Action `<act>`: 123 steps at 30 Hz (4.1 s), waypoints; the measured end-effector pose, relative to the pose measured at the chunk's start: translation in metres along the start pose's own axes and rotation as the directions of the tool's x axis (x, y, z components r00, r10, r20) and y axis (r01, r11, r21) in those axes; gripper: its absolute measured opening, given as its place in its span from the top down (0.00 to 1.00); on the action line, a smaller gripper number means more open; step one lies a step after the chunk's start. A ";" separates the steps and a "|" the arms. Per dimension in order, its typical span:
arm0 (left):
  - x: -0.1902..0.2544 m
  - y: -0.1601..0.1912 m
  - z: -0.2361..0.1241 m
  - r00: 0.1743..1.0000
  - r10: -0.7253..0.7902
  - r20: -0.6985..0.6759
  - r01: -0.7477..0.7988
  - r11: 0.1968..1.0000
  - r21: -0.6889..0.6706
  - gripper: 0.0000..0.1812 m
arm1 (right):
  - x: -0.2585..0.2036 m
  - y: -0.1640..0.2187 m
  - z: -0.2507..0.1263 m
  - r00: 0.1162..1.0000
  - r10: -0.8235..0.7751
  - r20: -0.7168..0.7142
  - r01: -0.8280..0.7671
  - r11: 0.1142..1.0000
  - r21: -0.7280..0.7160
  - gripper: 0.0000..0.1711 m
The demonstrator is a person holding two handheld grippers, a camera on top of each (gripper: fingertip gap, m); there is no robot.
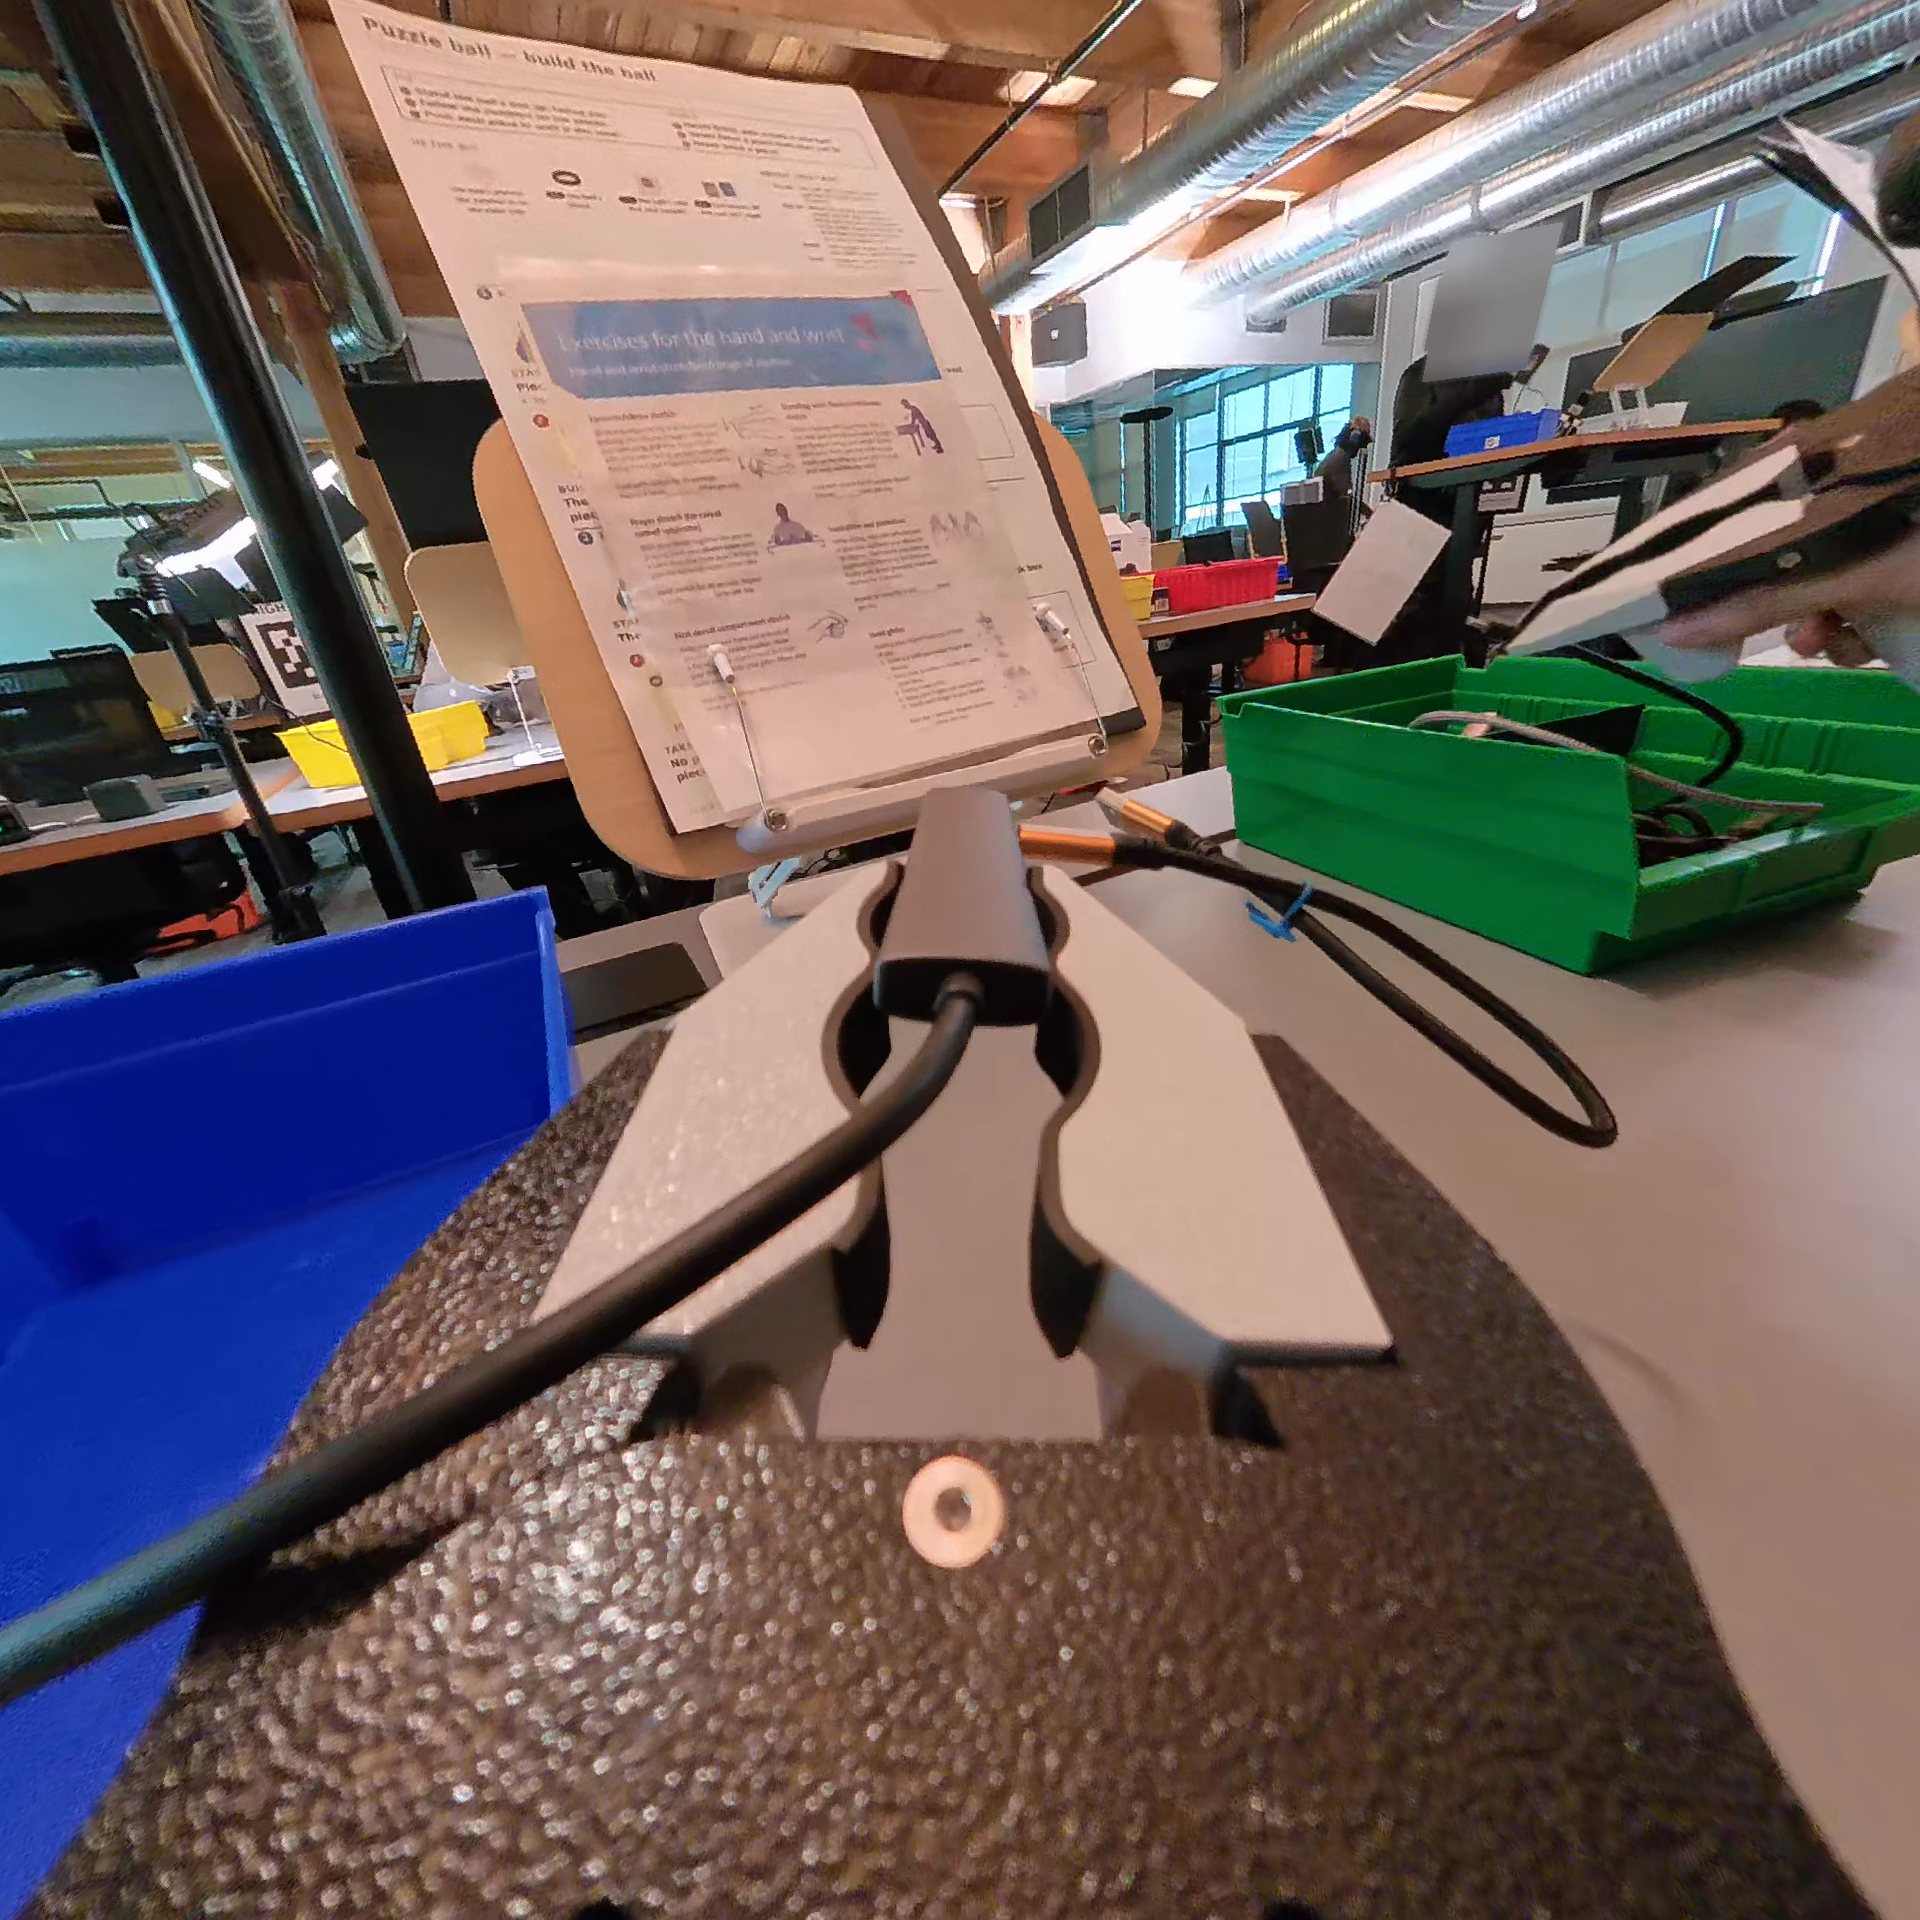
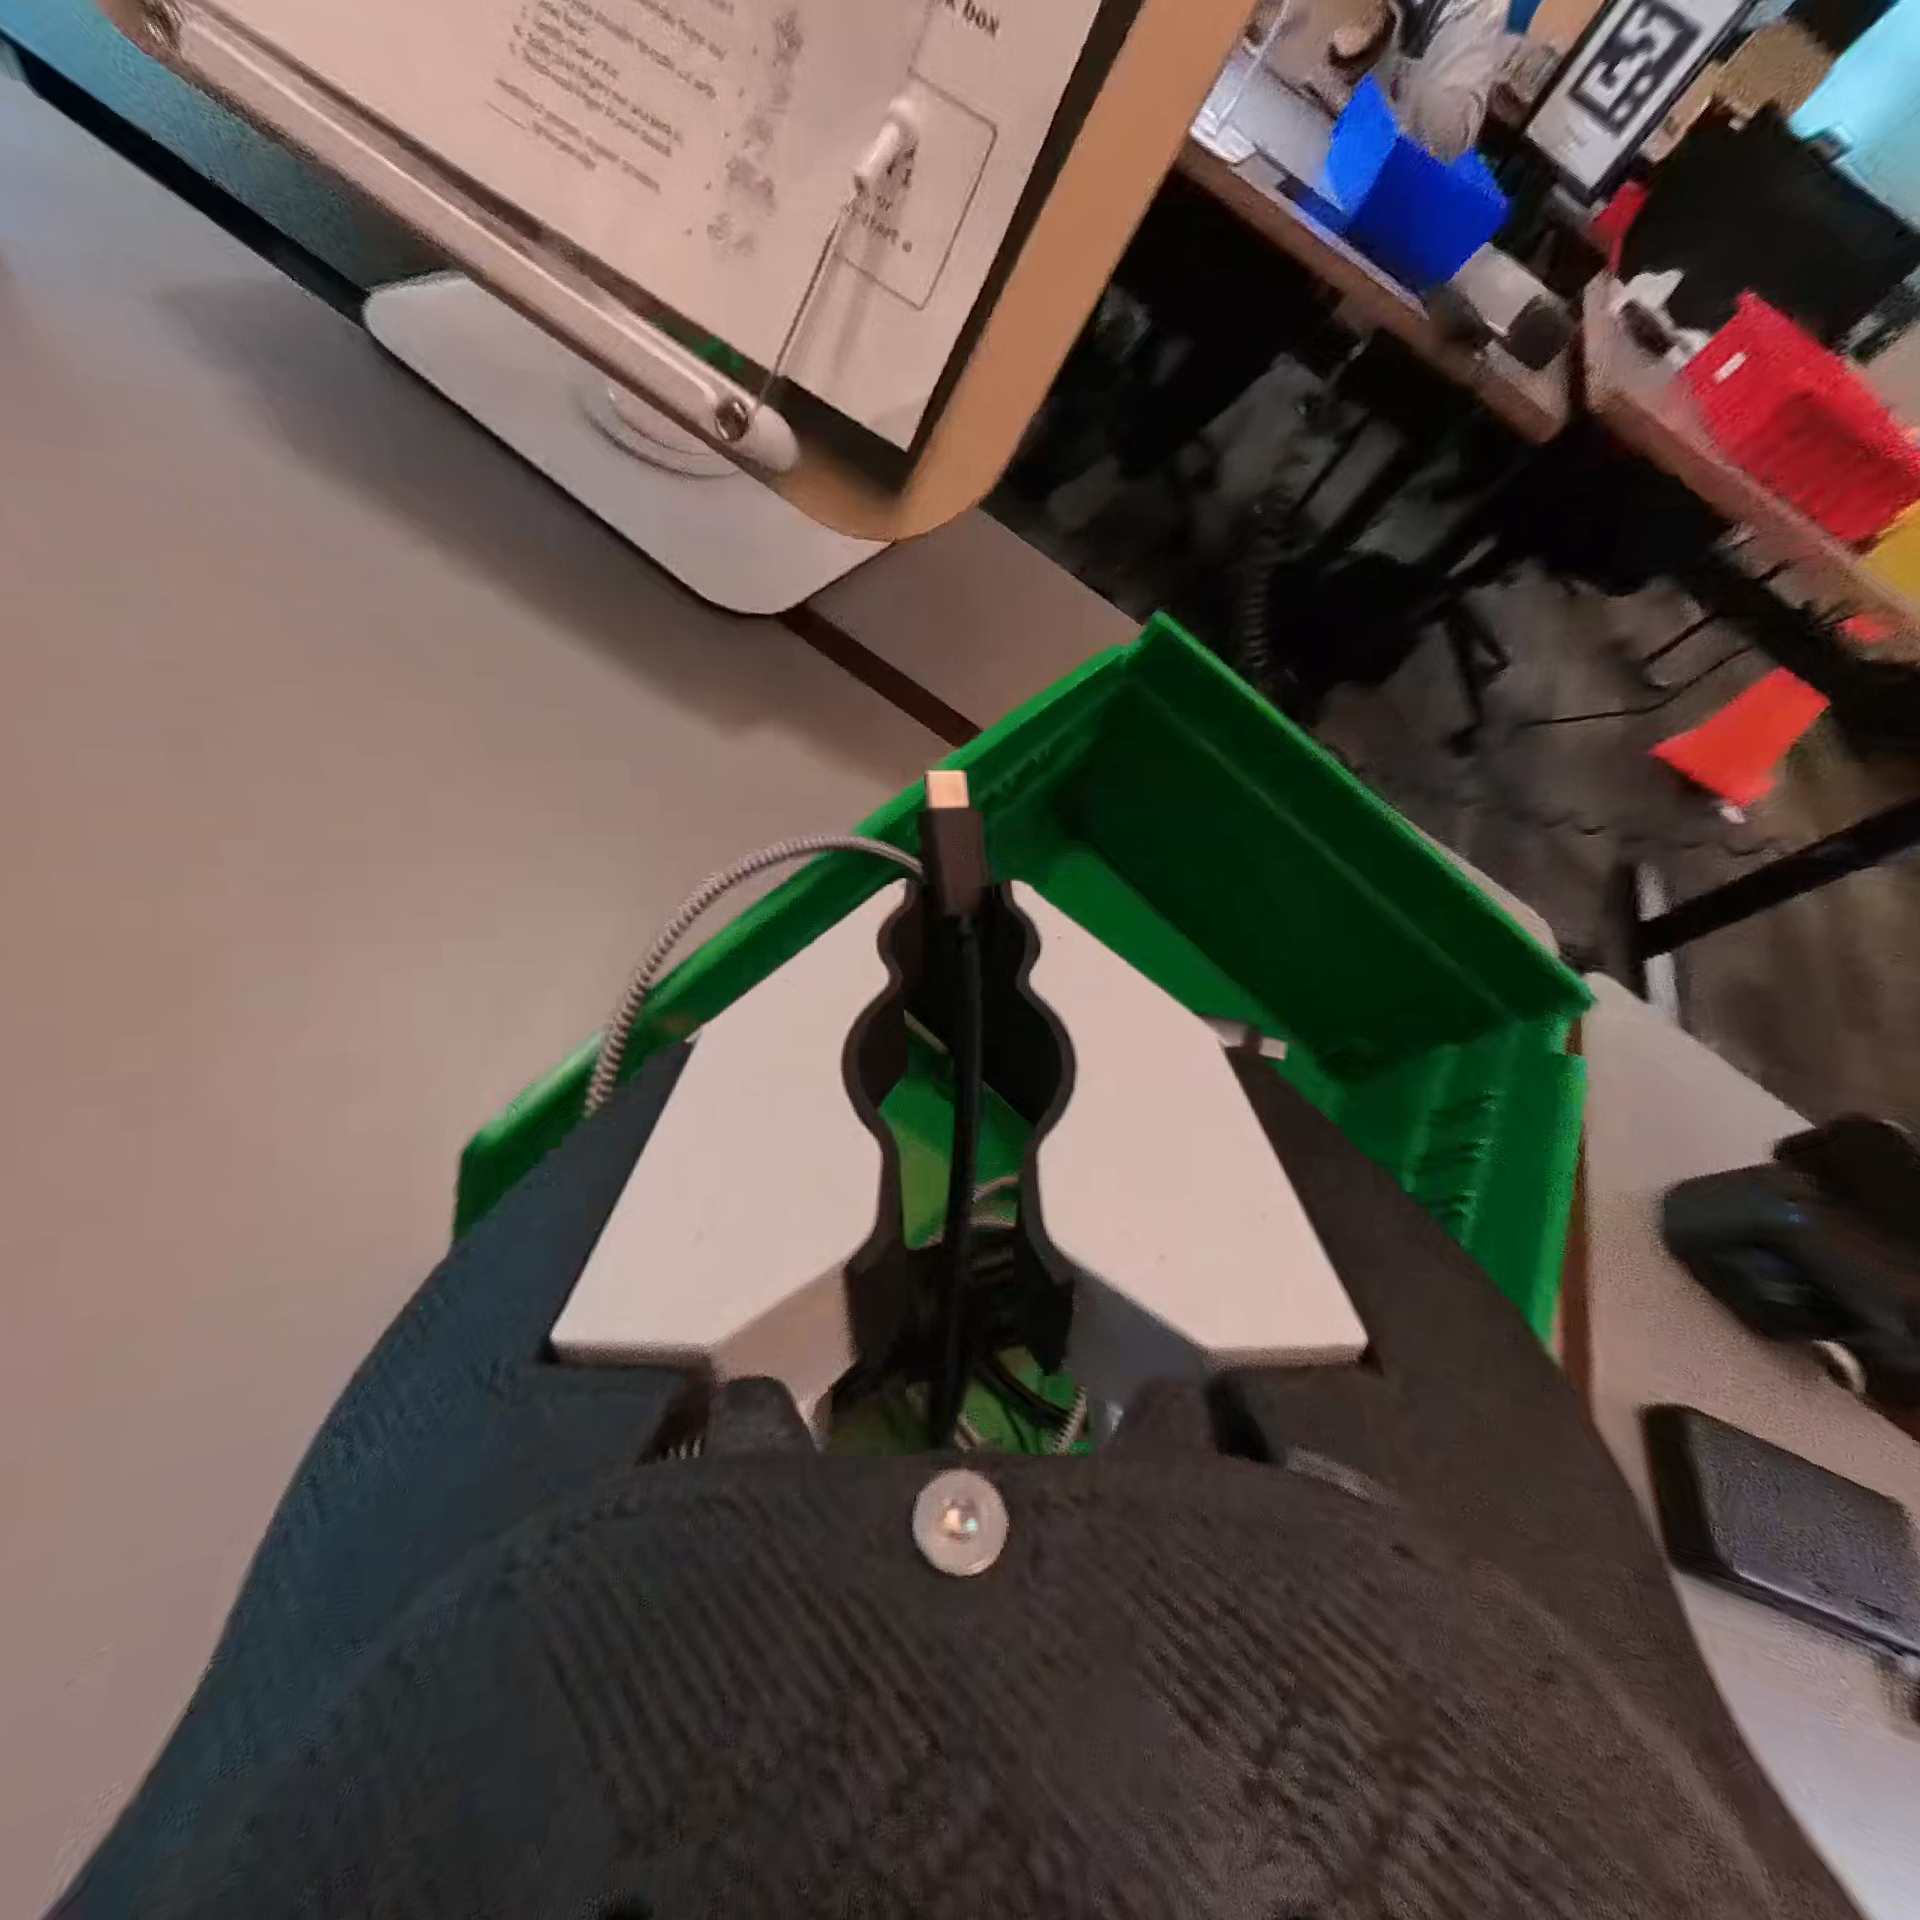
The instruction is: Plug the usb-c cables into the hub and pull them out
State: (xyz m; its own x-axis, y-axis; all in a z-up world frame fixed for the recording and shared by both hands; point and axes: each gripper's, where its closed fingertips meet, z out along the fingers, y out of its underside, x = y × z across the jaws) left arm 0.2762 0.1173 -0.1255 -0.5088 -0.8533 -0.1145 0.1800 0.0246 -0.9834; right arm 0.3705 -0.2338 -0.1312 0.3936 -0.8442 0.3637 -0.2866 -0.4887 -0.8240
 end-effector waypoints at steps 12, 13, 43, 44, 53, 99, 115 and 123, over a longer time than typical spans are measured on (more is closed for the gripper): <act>0.005 0.003 0.002 0.998 -0.050 -0.041 0.049 0.999 -0.013 0.88 | -0.056 -0.048 -0.045 0.998 -0.011 0.061 0.001 0.988 0.156 0.71; 0.006 0.004 0.003 0.998 -0.053 -0.045 0.052 0.999 -0.016 0.88 | -0.050 -0.033 -0.038 0.999 -0.052 -0.018 0.053 0.995 0.084 0.71; 0.027 0.000 0.005 0.977 -0.126 -0.172 0.127 0.992 -0.007 0.88 | -0.110 -0.085 -0.085 0.962 -0.028 0.271 -0.088 0.910 0.404 0.60; 0.030 -0.001 0.004 0.974 -0.135 -0.184 0.137 0.991 0.000 0.88 | -0.143 -0.098 -0.089 0.917 0.007 0.400 -0.203 0.869 0.451 0.60; 0.033 0.000 0.005 0.988 -0.018 -0.154 0.022 1.000 0.020 0.88 | -0.270 -0.108 -0.033 0.834 -0.021 0.551 -0.295 0.826 0.479 0.58; 0.059 0.006 0.009 0.973 0.153 -0.175 -0.145 0.988 0.057 0.88 | -0.293 -0.092 -0.020 0.869 0.008 0.495 -0.269 0.848 0.457 0.94; 0.054 0.010 0.011 0.980 0.104 -0.167 -0.107 0.994 -0.004 0.88 | -0.288 -0.097 -0.024 0.753 0.177 0.633 -0.520 0.749 0.409 0.94; 0.057 0.002 0.009 0.978 0.118 -0.171 -0.114 0.993 0.034 0.88 | -0.289 -0.098 -0.028 0.790 0.130 0.600 -0.460 0.772 0.438 0.94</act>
State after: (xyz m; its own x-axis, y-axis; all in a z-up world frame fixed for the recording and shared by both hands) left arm 0.2553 0.0644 -0.1327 -0.6206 -0.7424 -0.2522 0.2650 0.1041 -0.9586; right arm 0.2605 0.0522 -0.1431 0.7972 -0.5984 -0.0806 -0.0198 0.1074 -0.9940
